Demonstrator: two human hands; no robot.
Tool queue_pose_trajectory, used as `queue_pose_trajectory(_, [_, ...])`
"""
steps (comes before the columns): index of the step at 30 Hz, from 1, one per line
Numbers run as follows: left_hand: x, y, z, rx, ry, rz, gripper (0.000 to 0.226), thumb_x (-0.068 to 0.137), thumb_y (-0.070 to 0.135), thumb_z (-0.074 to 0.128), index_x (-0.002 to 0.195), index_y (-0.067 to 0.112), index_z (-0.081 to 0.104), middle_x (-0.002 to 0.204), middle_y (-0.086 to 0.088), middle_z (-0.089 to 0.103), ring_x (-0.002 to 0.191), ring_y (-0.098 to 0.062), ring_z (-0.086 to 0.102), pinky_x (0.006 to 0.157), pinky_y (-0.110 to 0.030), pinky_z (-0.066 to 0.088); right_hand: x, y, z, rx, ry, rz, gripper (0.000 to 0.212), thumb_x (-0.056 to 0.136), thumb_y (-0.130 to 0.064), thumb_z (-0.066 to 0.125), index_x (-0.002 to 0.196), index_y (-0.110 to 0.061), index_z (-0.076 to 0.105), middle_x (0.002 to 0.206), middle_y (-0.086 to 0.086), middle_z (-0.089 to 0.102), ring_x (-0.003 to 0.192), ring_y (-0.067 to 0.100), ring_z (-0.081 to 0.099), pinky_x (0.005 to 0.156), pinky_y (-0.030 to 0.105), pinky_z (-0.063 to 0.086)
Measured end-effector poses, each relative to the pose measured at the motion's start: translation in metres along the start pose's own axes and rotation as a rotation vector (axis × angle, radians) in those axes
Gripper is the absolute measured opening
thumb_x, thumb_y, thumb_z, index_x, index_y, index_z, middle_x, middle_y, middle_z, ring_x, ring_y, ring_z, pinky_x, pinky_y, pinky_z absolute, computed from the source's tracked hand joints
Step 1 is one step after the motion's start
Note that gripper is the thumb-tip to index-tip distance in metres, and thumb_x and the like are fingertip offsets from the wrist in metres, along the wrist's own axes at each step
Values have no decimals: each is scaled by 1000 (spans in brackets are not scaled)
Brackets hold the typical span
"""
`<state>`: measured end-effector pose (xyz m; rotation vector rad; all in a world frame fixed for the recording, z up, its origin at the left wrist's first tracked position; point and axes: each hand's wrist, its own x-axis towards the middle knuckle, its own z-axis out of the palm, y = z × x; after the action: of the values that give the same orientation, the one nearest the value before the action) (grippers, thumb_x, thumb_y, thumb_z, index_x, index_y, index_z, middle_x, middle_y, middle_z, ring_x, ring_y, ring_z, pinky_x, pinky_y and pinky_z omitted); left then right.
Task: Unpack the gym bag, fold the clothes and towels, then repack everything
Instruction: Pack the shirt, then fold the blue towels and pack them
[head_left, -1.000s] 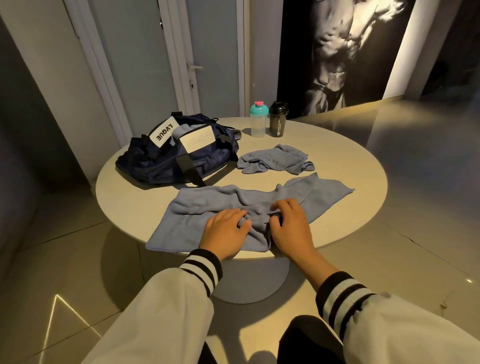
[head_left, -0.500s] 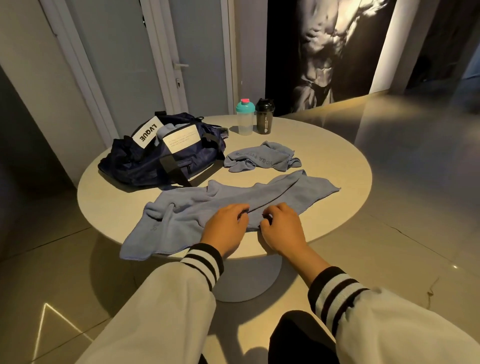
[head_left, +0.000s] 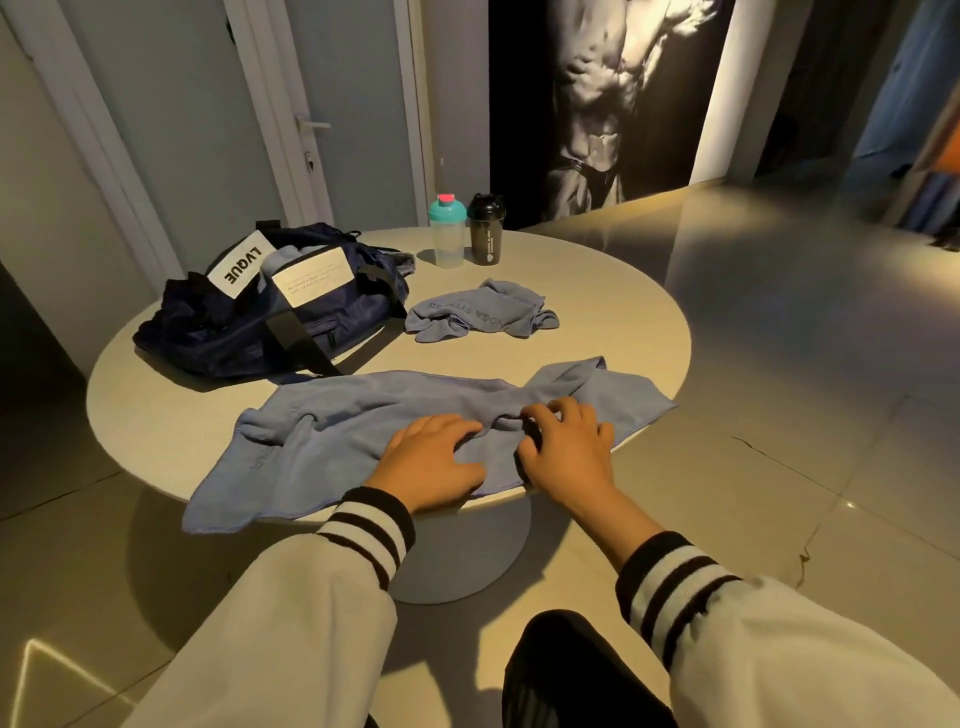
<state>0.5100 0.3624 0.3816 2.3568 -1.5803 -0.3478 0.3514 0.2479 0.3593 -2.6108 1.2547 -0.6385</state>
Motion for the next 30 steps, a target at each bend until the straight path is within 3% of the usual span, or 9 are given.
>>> queue_pose_trajectory(2, [3, 13, -5, -24, 102, -28, 35, 92, 44, 57, 126, 37, 56, 138, 5, 54, 127, -20, 47, 112, -43, 37, 4, 9, -3, -24, -94, 83, 43, 91, -49, 44, 131, -34, 52, 142, 5, 44, 137, 26, 29, 106, 49, 23])
queue_pose_trajectory(4, [9, 25, -5, -91, 271, -25, 17, 98, 37, 55, 114, 34, 60, 128, 4, 58, 118, -19, 51, 105, -40, 43, 9, 15, -9, -49, -150, 122, 49, 90, -53, 40, 134, -33, 51, 142, 5, 45, 139, 26, 31, 109, 56, 18])
queue_pose_trajectory(6, [19, 32, 1, -158, 318, 35, 26, 102, 31, 51, 127, 30, 58, 136, 2, 57, 124, -20, 49, 110, -40, 41, 17, 18, -16, -30, -196, 122, 45, 92, -48, 42, 134, -35, 51, 140, 4, 48, 135, 26, 36, 109, 57, 18])
queue_pose_trajectory(9, [35, 39, 11, -123, 247, 88, 44, 105, 31, 46, 149, 28, 42, 152, 2, 47, 139, -21, 40, 122, -42, 23, 26, 21, -20, 74, -312, 75, 44, 97, -28, 44, 137, -44, 52, 152, -1, 39, 143, 25, 26, 112, 65, 12])
queue_pose_trajectory(13, [51, 47, 21, -125, 80, 67, 52, 103, 43, 44, 154, 33, 35, 151, -3, 49, 139, -27, 43, 119, -48, 30, 33, 28, -19, 159, -286, 65, 50, 93, -12, 52, 134, -40, 58, 147, -2, 50, 143, 27, 28, 113, 66, 11])
queue_pose_trajectory(17, [69, 50, 14, -44, 38, -20, 54, 104, 49, 34, 156, 34, 32, 157, -4, 42, 143, -26, 38, 122, -48, 21, 31, 24, -14, 220, -126, 156, 40, 92, -29, 48, 130, -32, 58, 135, 0, 57, 133, 26, 42, 115, 59, 12])
queue_pose_trajectory(24, [82, 27, 17, 58, 107, -214, 61, 102, 58, 23, 157, 31, 26, 166, 2, 23, 153, -22, 19, 123, -55, -2, 27, 22, -1, -89, -95, 180, 48, 101, -47, 30, 143, -29, 45, 144, 6, 41, 134, 32, 30, 114, 61, 17])
queue_pose_trajectory(27, [77, 26, 27, 105, 333, -69, 49, 103, 50, 35, 147, 30, 43, 159, -2, 36, 149, -23, 25, 124, -49, 2, 36, 24, -6, -104, -132, 218, 48, 97, -45, 33, 140, -31, 47, 146, 7, 41, 135, 33, 29, 111, 65, 16])
queue_pose_trajectory(30, [67, 31, 29, 52, 429, 234, 30, 100, 36, 50, 127, 30, 61, 134, 5, 56, 129, -20, 44, 114, -41, 32, 43, 28, -10, -89, -164, 265, 56, 96, -47, 35, 148, -30, 36, 151, 10, 39, 137, 35, 33, 110, 64, 16])
